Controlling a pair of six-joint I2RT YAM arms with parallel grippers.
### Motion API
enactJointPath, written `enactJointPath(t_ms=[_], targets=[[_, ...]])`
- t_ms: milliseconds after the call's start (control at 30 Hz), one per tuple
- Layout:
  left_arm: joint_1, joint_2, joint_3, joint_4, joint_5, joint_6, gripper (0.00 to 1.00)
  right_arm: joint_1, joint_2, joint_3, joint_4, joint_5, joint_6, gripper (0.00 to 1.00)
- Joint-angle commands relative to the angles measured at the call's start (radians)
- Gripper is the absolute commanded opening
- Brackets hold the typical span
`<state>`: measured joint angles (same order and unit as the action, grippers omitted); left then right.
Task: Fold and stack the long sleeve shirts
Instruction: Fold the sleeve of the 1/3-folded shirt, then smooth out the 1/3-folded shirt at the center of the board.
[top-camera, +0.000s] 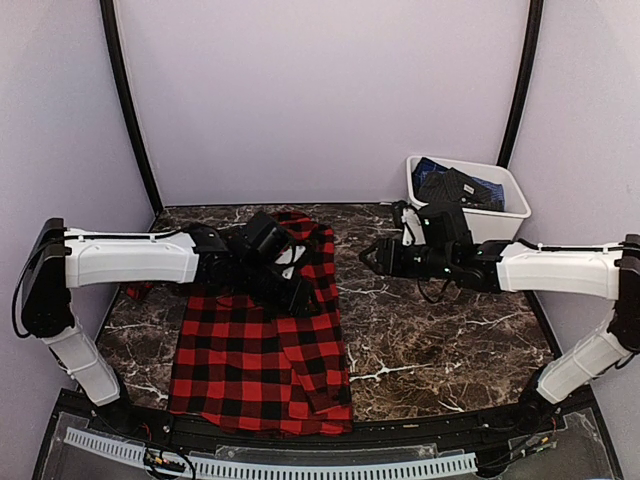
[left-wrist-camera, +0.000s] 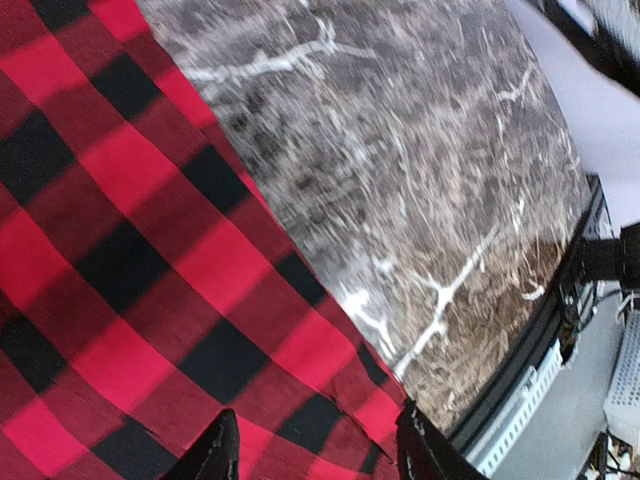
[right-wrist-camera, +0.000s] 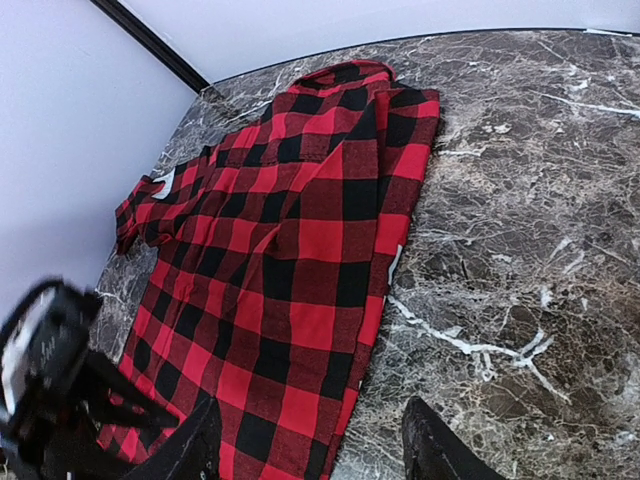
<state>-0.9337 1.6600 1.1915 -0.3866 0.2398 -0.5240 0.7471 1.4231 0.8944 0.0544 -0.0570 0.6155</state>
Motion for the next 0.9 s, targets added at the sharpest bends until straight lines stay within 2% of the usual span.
enactJointPath(t_ms=[0, 167, 333, 467, 700, 867], targets=[[0.119, 0.019, 0.056, 0.085, -0.07, 0.032, 0.5, -0.006, 0.024, -0.011, 0.055, -0.04, 0.018, 0.58], [0.196, 0.167, 0.16, 0.232, -0.041, 0.051, 0.42, -0.006, 0.039, -0.003, 0.054, -0.06, 0.024, 0.57], [0.27, 0.318, 0.285, 0.281, -0.034, 0.041, 0.36, -0.006, 0.05, 0.01, 0.038, -0.084, 0.029, 0.55], [0.335, 0.411, 0.317, 0.312, -0.015, 0.028, 0.32, -0.005, 0.046, 0.006, 0.035, -0.086, 0.031, 0.55], [0.443, 0.539, 0.353, 0.357, 0.057, 0.031, 0.32, -0.005, 0.068, 0.001, 0.042, -0.1, 0.041, 0.54], [0.463, 0.591, 0.409, 0.339, 0.12, 0.043, 0.38, -0.005, 0.087, 0.017, 0.033, -0.11, 0.038, 0.54]])
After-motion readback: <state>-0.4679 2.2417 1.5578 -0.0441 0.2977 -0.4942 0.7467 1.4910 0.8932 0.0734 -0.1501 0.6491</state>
